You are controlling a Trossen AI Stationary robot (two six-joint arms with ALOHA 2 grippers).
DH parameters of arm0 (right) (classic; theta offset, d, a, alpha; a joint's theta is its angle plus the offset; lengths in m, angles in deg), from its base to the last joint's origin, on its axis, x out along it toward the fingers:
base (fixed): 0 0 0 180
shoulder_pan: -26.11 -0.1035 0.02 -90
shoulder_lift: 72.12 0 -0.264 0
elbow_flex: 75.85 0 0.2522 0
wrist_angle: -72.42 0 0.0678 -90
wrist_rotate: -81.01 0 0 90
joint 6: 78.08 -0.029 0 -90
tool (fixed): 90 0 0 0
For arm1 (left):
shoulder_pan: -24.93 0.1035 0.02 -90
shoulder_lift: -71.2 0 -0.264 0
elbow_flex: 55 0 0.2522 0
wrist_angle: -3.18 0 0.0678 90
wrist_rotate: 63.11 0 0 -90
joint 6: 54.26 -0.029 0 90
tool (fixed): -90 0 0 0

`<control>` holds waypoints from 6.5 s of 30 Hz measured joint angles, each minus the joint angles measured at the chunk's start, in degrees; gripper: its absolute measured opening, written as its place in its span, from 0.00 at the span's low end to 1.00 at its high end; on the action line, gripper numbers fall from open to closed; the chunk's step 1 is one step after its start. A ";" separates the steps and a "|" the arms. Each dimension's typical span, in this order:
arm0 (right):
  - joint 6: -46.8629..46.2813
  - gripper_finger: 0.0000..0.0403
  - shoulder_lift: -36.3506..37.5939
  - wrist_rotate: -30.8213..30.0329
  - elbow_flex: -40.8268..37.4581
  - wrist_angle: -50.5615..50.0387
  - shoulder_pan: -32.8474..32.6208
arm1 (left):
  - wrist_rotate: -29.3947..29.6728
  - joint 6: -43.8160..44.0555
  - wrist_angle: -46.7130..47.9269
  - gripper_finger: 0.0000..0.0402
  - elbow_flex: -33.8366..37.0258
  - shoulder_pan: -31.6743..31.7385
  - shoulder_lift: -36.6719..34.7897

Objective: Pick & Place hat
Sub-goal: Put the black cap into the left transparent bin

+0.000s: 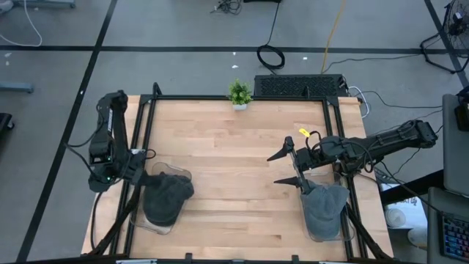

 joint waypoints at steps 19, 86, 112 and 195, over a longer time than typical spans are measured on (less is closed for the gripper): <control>0.28 0.86 0.00 0.00 0.00 -0.15 0.00 | 4.55 -13.13 -0.65 0.46 -0.02 4.78 0.75; -0.94 0.86 0.00 -0.15 0.00 -1.44 0.02 | -12.11 1.65 21.47 0.95 -17.15 5.22 19.26; -1.35 0.86 0.02 -0.15 0.00 -2.29 0.00 | -17.02 -6.09 39.60 0.94 -39.55 14.37 22.34; -1.55 0.86 0.00 0.02 -7.93 9.75 -2.25 | -32.61 -24.01 39.53 0.79 -43.00 41.00 55.24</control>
